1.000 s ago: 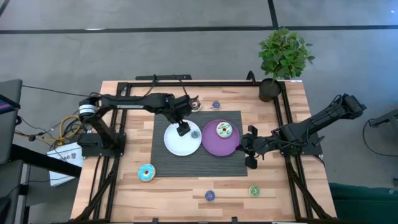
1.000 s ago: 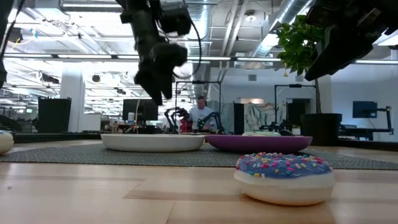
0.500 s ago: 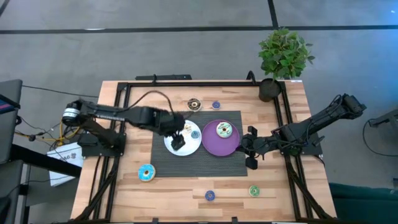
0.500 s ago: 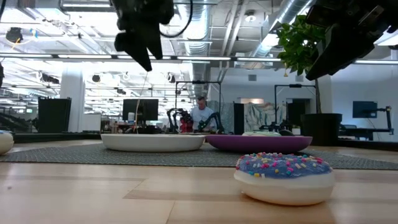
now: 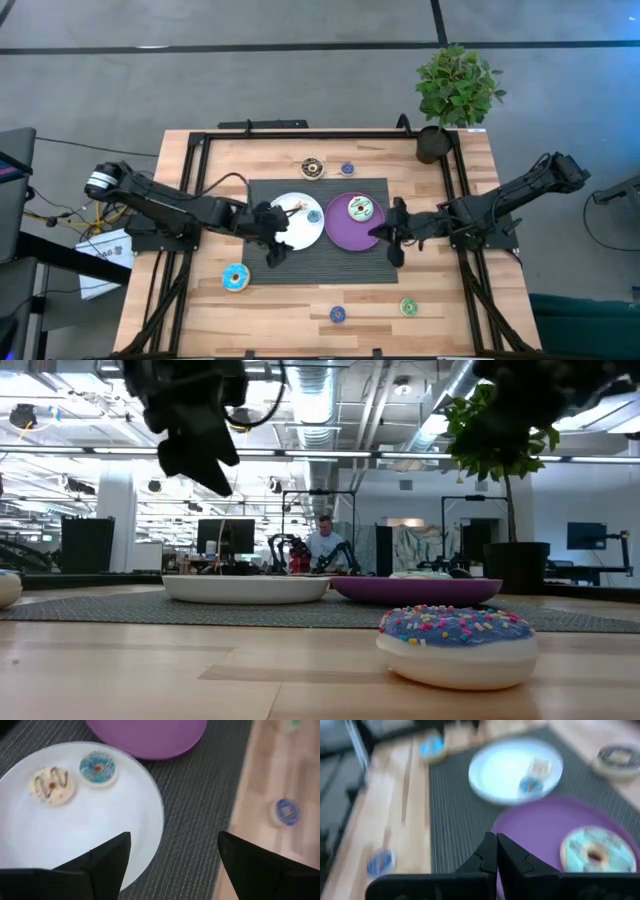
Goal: Pick & Place donuts
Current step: Put the top small dark blue donut on the white plate, then put the small dark blue donut on the white plate
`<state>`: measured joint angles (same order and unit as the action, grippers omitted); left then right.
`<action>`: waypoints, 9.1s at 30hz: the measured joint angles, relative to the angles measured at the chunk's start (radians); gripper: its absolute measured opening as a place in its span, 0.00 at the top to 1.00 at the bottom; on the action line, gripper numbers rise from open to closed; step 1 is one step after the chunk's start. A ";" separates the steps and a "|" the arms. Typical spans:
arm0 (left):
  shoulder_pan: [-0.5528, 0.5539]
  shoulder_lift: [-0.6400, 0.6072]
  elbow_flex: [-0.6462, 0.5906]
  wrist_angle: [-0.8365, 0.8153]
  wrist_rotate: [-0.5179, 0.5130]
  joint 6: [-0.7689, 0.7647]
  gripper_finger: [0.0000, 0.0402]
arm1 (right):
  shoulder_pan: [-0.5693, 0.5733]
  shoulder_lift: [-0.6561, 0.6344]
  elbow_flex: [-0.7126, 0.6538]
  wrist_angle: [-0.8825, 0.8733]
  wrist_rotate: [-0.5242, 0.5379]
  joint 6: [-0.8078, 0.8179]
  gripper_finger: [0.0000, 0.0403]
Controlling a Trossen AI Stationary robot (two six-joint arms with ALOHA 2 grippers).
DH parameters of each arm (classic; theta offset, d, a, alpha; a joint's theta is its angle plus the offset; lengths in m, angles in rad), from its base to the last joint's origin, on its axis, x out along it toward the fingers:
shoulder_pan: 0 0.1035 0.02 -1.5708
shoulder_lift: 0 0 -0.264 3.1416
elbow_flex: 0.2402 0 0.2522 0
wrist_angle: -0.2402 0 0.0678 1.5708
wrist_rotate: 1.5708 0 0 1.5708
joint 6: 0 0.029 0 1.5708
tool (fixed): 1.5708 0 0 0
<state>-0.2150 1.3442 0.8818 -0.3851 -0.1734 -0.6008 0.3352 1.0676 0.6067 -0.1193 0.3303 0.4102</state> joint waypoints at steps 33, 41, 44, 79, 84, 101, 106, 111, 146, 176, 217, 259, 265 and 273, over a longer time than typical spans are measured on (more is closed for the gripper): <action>0.193 -0.847 -0.301 -0.106 -0.037 0.242 0.27 | -0.718 1.034 1.146 -0.923 -0.221 0.248 0.69; 0.193 -0.848 -0.301 -0.148 0.006 0.242 0.27 | -0.760 1.051 1.146 -0.910 -0.205 0.271 0.37; 0.193 -0.848 -0.301 -0.149 0.003 0.253 0.27 | -0.769 1.048 1.146 -0.901 -0.165 0.272 0.27; 0.193 -0.847 -0.301 -0.178 -0.010 0.226 0.27 | -0.806 1.153 1.055 -0.792 -0.235 0.370 0.21; 0.193 -0.847 -0.301 -0.178 -0.016 0.222 0.27 | -0.807 1.155 1.055 -0.790 -0.237 0.367 0.24; 0.193 -0.847 -0.301 -0.178 -0.016 0.195 0.27 | -0.806 1.157 1.055 -0.788 -0.226 0.358 0.40; 0.193 -0.848 -0.301 -0.178 -0.015 0.194 0.27 | -0.806 1.157 1.055 -0.789 -0.226 0.357 0.46; 0.193 -0.847 -0.301 -0.178 -0.015 0.194 0.27 | -0.807 1.157 1.055 -0.790 -0.226 0.357 0.51; 0.193 -0.847 -0.301 -0.178 -0.018 0.195 0.27 | -0.404 0.945 1.054 -0.551 -0.184 -0.098 0.55; 0.193 -0.847 -0.301 -0.177 -0.022 0.159 0.27 | -0.286 1.104 1.059 -0.426 -0.227 -0.243 0.67; 0.193 -0.847 -0.301 -0.179 -0.023 0.186 0.27 | -0.312 1.127 1.056 -0.501 -0.299 -0.152 0.38; -0.040 -0.205 0.005 -0.043 -0.232 0.320 0.27 | -0.016 0.239 0.217 -0.472 -0.332 0.144 1.00; -0.061 0.069 0.194 -0.041 -0.223 0.334 0.27 | 0.039 0.235 0.217 -0.570 -0.293 0.105 1.00; -0.114 0.408 0.482 -0.054 -0.179 0.381 0.27 | 0.121 0.249 0.217 -0.607 -0.218 -0.018 1.00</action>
<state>-0.3288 1.7525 1.3641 -0.4389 -0.3523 -0.2200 0.4559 1.3170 0.8242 -0.7258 0.1120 0.3923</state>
